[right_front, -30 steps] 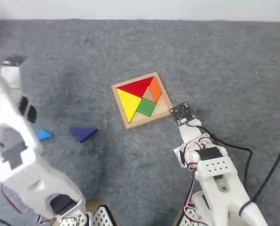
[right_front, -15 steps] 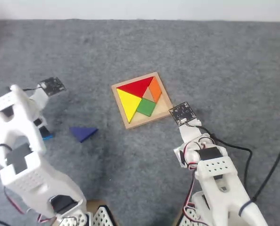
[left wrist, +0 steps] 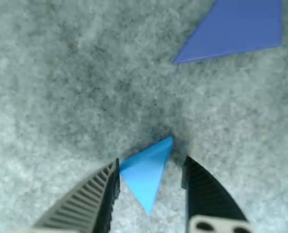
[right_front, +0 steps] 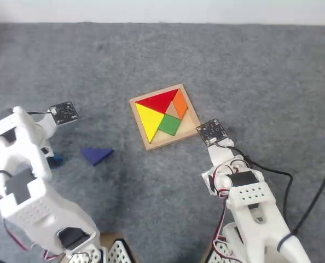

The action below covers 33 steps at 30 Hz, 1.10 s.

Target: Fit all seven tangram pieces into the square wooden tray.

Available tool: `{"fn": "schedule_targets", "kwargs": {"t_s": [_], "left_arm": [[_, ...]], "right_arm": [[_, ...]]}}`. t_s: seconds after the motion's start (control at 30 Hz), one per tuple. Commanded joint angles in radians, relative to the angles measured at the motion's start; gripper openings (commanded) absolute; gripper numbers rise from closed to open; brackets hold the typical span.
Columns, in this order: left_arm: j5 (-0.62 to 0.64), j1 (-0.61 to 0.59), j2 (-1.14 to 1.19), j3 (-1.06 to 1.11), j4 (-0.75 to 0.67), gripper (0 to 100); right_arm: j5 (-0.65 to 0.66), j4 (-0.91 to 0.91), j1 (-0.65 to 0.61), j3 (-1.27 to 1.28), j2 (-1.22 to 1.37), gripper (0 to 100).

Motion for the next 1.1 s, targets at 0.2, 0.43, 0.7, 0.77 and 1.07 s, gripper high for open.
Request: {"fn": "schedule_targets", "kwargs": {"t_s": [0.2,0.43,0.7,0.77,1.07], "left_arm": [[-0.029,-0.043,-0.040,-0.002,-0.106,21],[-0.057,-0.048,0.069,-0.022,-0.106,21],[-0.058,-0.032,0.086,-0.019,-0.104,21],[-0.078,-0.028,0.087,-0.004,-0.104,21],[-0.167,-0.017,0.087,0.082,-0.106,14]], "right_arm": [[0.009,-0.019,-0.002,-0.008,0.002,40.1],[0.009,-0.019,-0.002,-0.008,0.002,40.1],[0.009,-0.021,-0.002,-0.008,0.002,40.1],[0.009,-0.021,-0.002,-0.008,0.002,40.1],[0.009,-0.021,-0.002,-0.008,0.002,40.1]]}}
